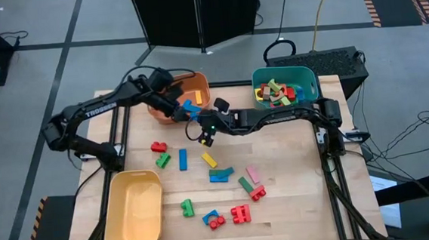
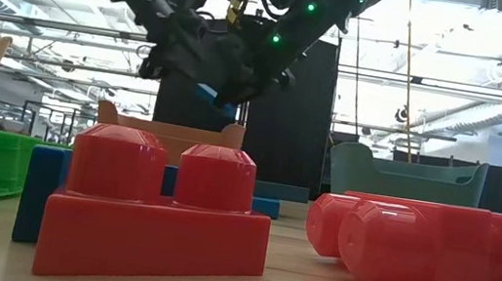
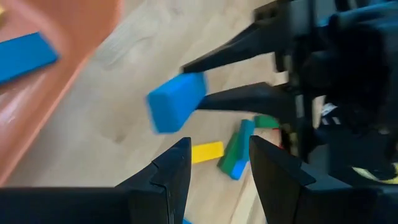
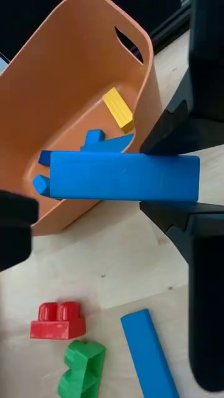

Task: Sort blocks by size
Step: Put the blue rectangular block into the orange bin

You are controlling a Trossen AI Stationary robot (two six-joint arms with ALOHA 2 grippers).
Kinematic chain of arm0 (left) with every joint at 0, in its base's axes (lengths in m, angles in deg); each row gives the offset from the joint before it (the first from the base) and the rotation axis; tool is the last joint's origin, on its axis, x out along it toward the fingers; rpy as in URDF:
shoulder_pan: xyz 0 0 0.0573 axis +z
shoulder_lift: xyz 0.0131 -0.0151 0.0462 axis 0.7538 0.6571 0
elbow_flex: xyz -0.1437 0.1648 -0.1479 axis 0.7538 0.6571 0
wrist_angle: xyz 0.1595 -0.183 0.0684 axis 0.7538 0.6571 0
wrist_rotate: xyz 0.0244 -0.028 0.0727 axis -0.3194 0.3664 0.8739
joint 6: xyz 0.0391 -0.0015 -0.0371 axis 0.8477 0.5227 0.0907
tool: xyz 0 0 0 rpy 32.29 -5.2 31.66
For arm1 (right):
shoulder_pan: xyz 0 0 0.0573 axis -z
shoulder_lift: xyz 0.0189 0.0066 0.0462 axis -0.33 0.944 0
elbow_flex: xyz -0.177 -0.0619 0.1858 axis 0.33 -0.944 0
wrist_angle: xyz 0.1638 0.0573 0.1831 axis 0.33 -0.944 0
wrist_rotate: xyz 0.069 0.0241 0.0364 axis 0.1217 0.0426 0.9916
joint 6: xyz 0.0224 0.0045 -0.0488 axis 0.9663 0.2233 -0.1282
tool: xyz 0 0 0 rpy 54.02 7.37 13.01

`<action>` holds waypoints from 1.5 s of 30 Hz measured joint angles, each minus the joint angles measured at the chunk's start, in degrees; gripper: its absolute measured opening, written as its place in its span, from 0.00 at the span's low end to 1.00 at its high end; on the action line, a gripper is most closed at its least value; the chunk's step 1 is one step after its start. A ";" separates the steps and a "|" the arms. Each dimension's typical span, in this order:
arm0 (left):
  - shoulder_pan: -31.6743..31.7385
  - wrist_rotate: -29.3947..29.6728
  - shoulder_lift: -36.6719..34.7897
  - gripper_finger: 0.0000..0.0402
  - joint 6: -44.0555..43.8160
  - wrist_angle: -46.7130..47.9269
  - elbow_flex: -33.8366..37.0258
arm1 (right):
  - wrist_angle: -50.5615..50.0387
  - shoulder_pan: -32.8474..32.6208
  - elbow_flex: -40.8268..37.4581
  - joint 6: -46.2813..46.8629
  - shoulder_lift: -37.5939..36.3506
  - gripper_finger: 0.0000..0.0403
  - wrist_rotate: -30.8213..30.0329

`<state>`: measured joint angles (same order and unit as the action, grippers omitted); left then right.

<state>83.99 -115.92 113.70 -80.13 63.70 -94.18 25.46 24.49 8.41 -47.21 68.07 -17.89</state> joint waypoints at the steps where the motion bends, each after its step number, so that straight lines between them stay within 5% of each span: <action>1: -0.14 -0.46 0.23 0.39 -0.05 -0.97 0.00 | -0.01 0.03 0.03 -0.27 0.02 0.22 0.01; 45: 3.39 2.06 2.13 0.39 -2.73 -3.05 -1.84 | 1.19 0.73 1.03 -6.92 0.09 0.22 -3.07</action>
<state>87.38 -113.86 115.83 -82.86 60.65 -96.02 26.65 25.23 9.44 -54.12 68.16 -20.96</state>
